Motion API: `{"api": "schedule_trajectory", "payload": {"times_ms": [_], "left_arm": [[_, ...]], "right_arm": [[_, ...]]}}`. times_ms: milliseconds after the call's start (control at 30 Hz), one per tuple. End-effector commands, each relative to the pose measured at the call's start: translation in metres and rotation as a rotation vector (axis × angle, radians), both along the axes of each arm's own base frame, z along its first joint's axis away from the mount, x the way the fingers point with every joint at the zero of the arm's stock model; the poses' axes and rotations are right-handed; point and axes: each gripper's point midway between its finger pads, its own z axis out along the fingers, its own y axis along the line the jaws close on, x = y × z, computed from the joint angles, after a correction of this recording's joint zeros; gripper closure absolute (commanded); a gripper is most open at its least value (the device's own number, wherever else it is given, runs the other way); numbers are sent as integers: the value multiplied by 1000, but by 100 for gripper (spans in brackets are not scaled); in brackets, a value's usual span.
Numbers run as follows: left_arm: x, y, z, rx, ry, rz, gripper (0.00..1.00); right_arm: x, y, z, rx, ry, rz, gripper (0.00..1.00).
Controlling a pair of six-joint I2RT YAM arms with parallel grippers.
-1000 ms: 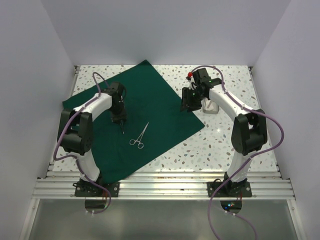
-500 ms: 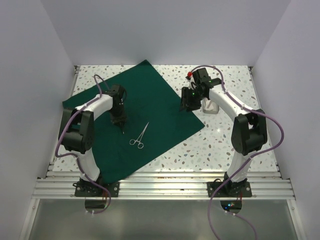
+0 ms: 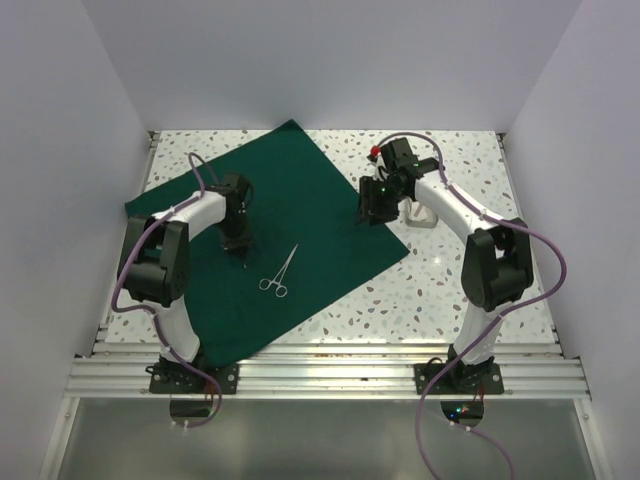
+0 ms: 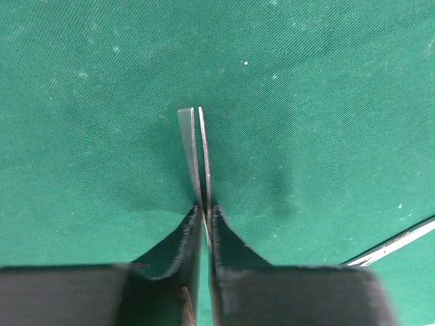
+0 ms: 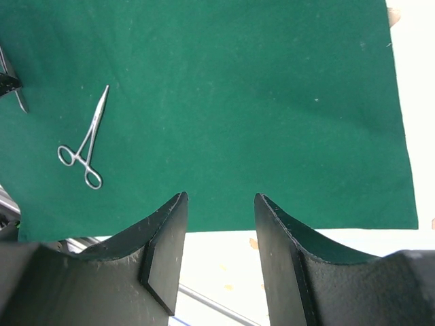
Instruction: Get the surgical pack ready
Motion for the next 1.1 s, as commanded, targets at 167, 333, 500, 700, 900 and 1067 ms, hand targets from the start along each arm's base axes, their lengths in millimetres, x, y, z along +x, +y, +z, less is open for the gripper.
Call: {"api": "schedule_trajectory", "payload": {"times_ms": [167,333,500,700,900,1067], "left_arm": [[9,-21,30,-116,-77,-14,100],[5,-62,72,-353,-164,-118,100],[-13,-127,112,-706,-245,-278,100],[-32,-168,133,-802,-262,-374,100],[-35,-179,150,-823,-303,-377,100],[-33,-184,156,-843,-311,-390,100]], "right_arm": [[-3,27,19,114,0,48,51],[-4,55,36,272,29,40,43],[-5,100,50,482,83,4,42],[-18,146,58,599,123,36,41],[-32,151,42,529,143,45,43],[-43,151,29,493,166,61,52]]}}
